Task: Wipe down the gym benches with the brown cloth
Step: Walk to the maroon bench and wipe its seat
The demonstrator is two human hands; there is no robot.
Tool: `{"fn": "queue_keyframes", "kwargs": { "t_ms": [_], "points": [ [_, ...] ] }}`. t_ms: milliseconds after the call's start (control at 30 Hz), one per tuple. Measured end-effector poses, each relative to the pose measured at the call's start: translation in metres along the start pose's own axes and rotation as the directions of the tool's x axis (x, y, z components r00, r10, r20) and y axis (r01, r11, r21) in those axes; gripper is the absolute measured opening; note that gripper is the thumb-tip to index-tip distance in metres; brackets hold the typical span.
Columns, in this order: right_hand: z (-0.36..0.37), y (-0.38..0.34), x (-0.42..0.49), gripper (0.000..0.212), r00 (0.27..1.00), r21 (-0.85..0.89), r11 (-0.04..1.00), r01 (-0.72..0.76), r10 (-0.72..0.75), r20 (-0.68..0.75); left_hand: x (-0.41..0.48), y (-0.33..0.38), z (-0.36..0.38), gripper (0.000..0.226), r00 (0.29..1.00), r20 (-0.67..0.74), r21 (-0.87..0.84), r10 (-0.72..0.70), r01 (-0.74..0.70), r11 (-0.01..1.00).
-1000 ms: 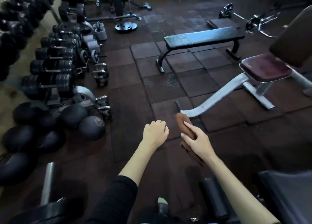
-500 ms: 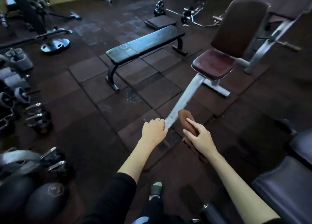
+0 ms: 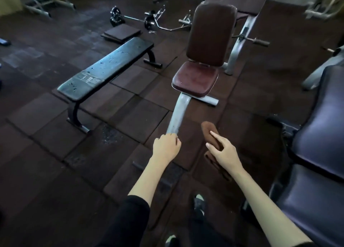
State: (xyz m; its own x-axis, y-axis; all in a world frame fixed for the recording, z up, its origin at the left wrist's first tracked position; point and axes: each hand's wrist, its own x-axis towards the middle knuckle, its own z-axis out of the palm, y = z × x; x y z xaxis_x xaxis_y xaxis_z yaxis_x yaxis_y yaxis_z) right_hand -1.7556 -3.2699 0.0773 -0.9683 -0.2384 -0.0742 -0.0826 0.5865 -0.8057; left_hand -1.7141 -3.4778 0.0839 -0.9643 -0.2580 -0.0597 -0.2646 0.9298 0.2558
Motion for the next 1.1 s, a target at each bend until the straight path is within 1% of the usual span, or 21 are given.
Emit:
{"fn": "queue_keyframes", "kwargs": {
  "t_ms": [233,400,633,800,1100],
  "points": [
    [-0.035,0.026,0.099,0.049,0.999,0.008,0.999,-0.031,0.031,-0.024,0.101,0.037,0.012,0.028,0.999,0.006,-0.029,0.036,-0.036,0.999],
    [-0.071,0.05,0.191,0.049,1.0,-0.015,1.0,-0.009,0.009,0.003,0.194,0.081,0.034,0.029,1.0,-0.003,-0.05,-0.013,0.013,0.999],
    [-0.112,0.075,0.323,0.049,0.995,-0.066,0.997,0.038,-0.031,0.095,0.31,0.134,0.052,0.029,0.996,-0.003,-0.11,-0.09,0.089,0.99],
    [-0.116,0.08,0.403,0.05,0.99,-0.082,0.995,0.058,-0.047,0.134,0.383,0.148,0.06,0.03,0.992,0.01,-0.106,-0.123,0.123,0.987],
    [-0.104,0.093,0.517,0.064,0.968,-0.156,0.98,0.121,-0.081,0.239,0.488,0.147,0.09,0.03,0.984,0.063,-0.105,-0.169,0.175,0.979]
  ]
}}
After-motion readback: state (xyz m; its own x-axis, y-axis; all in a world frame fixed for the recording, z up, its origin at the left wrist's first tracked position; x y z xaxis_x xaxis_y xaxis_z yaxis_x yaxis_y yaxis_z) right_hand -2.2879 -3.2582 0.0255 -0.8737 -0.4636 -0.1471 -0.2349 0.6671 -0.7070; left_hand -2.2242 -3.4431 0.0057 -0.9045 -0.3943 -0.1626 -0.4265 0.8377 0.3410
